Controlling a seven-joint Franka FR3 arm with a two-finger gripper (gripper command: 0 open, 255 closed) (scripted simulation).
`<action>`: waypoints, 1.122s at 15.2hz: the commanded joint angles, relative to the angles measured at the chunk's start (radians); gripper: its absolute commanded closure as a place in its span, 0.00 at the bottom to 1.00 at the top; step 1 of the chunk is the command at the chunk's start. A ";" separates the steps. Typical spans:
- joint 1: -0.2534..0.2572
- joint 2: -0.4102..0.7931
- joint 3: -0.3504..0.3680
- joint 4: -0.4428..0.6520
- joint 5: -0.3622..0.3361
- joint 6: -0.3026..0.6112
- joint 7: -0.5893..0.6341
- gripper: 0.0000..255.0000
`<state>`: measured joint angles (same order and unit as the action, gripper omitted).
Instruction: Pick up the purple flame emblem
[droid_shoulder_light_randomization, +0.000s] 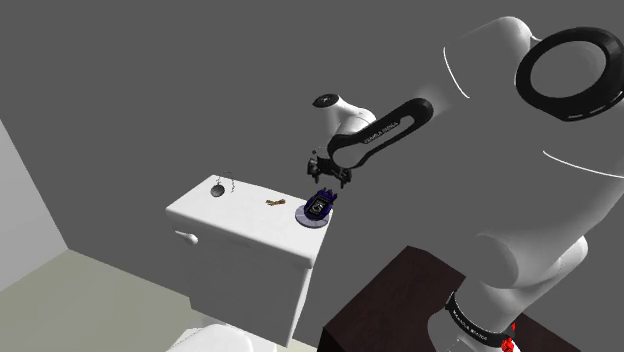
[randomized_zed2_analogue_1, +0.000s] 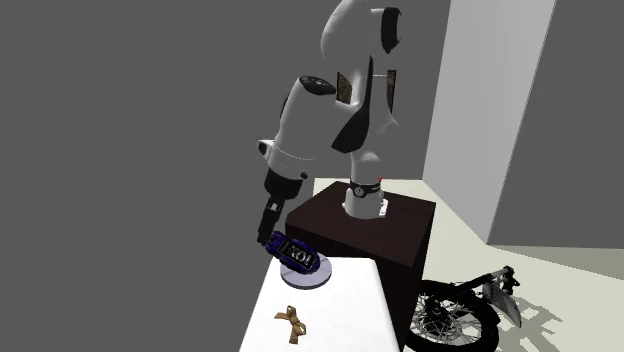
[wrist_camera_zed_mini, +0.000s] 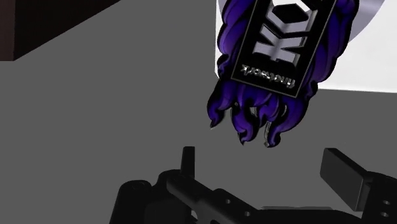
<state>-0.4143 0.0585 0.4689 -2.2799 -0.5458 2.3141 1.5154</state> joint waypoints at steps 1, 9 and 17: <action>-0.001 0.018 -0.004 -0.007 -0.026 0.018 0.028 0.00; 0.003 0.070 -0.014 -0.015 -0.086 0.057 0.083 1.00; 0.003 0.068 -0.013 -0.016 -0.084 0.056 0.082 1.00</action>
<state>-0.4109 0.1274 0.4553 -2.2957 -0.6306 2.3705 1.5980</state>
